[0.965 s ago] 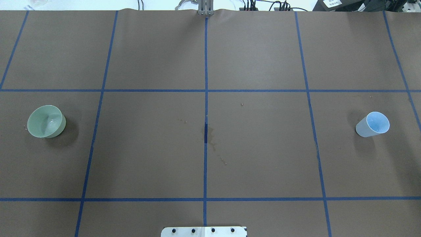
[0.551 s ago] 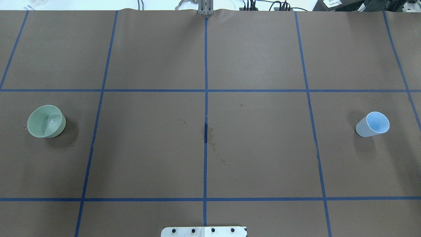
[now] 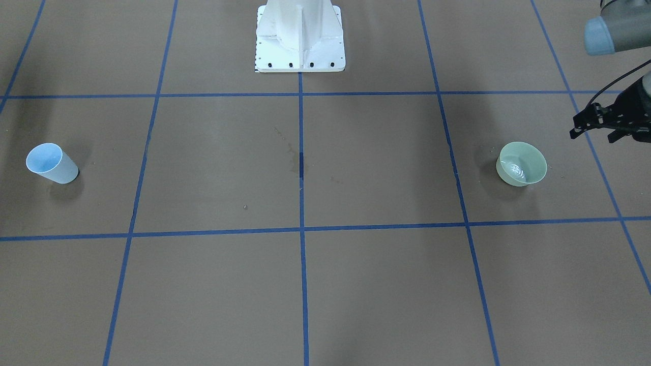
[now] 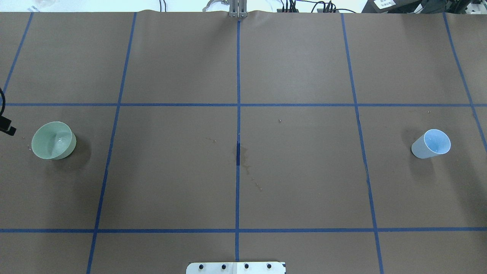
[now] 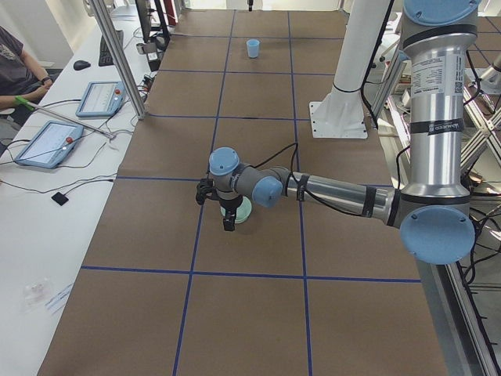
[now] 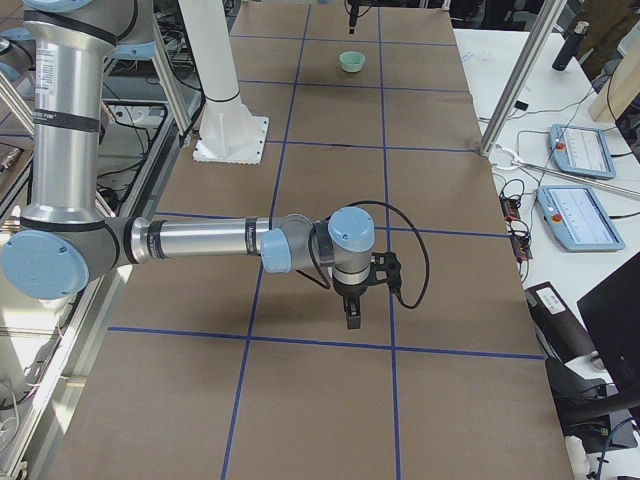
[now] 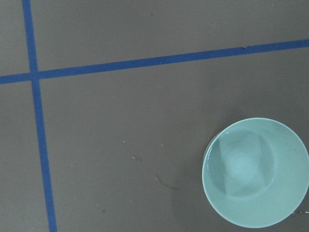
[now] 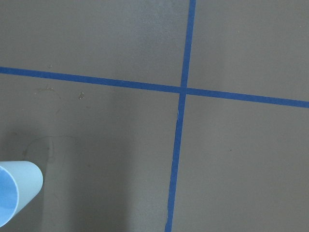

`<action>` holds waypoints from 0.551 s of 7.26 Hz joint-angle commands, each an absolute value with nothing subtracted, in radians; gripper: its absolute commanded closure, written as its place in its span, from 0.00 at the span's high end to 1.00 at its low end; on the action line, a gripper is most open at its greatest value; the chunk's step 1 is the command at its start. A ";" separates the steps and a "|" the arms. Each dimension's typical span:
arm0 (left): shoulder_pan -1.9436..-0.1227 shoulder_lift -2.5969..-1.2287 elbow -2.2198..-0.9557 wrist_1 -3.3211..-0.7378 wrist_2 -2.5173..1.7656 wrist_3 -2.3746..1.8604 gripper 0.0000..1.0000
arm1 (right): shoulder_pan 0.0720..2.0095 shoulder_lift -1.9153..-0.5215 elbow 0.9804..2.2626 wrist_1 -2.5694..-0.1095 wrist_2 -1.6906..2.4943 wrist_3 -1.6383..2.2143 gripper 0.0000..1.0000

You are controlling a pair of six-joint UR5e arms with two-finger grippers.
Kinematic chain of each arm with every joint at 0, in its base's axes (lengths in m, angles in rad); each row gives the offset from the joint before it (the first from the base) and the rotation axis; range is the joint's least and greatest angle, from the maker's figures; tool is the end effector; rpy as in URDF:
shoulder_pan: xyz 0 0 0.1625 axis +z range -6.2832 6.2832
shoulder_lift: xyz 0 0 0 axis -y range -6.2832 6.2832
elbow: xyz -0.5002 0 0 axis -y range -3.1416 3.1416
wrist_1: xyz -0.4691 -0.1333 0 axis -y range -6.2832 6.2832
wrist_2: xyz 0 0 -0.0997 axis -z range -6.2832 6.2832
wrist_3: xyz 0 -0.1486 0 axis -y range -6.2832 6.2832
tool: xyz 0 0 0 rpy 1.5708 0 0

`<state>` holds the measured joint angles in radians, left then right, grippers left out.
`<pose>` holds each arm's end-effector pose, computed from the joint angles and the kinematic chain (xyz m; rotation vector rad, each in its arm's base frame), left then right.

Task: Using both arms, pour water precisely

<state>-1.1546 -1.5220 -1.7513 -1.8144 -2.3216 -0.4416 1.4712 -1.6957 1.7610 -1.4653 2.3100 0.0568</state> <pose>0.2025 -0.5372 0.6650 0.0166 0.8230 0.1169 -0.0189 -0.5234 0.7195 0.1049 -0.7481 -0.1039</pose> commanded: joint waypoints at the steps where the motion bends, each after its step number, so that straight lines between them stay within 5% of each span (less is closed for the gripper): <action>1: -1.091 -1.610 -1.649 -1.824 -2.319 -0.479 0.99 | 1.439 -1.697 1.755 -1.459 2.310 0.058 1.00; 4: -1.049 -1.638 -1.605 -1.824 -2.319 -0.492 0.98 | 1.437 -1.695 1.756 -1.456 2.310 0.063 1.00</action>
<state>-1.0649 -1.6317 -1.6232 -1.8237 -2.3194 -0.4898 1.4392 -1.6948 1.7563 -1.4566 2.3102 0.0619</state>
